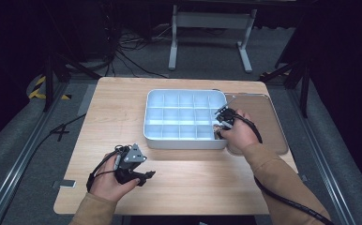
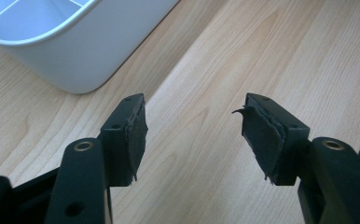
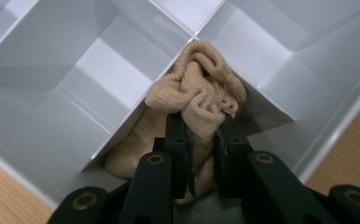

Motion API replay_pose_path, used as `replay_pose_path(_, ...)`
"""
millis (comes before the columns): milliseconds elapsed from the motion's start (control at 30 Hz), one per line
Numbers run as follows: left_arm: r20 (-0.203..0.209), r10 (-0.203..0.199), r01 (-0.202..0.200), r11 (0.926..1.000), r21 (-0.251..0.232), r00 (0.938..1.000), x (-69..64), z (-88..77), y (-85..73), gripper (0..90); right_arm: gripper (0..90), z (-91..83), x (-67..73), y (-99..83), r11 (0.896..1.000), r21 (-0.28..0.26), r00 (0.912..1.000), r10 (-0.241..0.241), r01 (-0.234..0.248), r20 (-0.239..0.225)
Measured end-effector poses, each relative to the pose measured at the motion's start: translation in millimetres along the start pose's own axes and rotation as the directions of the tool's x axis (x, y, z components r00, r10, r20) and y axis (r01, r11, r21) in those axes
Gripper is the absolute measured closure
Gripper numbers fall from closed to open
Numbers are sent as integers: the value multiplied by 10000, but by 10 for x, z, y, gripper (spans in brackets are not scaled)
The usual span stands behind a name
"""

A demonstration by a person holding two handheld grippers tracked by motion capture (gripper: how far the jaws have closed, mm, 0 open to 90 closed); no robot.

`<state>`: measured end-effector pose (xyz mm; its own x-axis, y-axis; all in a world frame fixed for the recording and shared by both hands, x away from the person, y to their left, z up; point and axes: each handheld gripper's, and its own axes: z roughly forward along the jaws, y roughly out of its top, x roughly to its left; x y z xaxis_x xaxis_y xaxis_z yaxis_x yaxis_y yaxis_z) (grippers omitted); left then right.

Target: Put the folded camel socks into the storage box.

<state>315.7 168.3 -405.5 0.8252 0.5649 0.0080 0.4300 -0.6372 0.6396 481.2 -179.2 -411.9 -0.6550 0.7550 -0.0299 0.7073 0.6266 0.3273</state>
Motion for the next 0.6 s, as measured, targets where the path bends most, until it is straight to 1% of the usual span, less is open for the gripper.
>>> replay_pose_path(100,10,-62,62,10000,8,10000,5,1,-5,405,770,26,3,12,9999,110,9999,-87,87,52)
replay_pose_path(200,22,-47,47,10000,-6,10000,14,10,-8,404,765,47,1,16,9998,176,10000,-73,73,-24)
replay_pose_path(333,32,-60,61,10000,-49,10000,11,6,-8,402,757,73,24,26,9993,303,9997,-218,213,137)
replay_pose_path(400,21,-95,96,9999,-54,10000,6,1,-7,401,752,75,21,21,9992,242,9994,-306,303,153)
replay_pose_path(467,24,-99,99,9999,-22,9999,6,1,-7,400,734,62,14,12,9991,182,9992,-385,384,52)
replay_pose_path(600,74,-38,39,10000,-45,10000,12,13,0,399,697,33,15,-3,9994,12,9993,-348,349,-95)
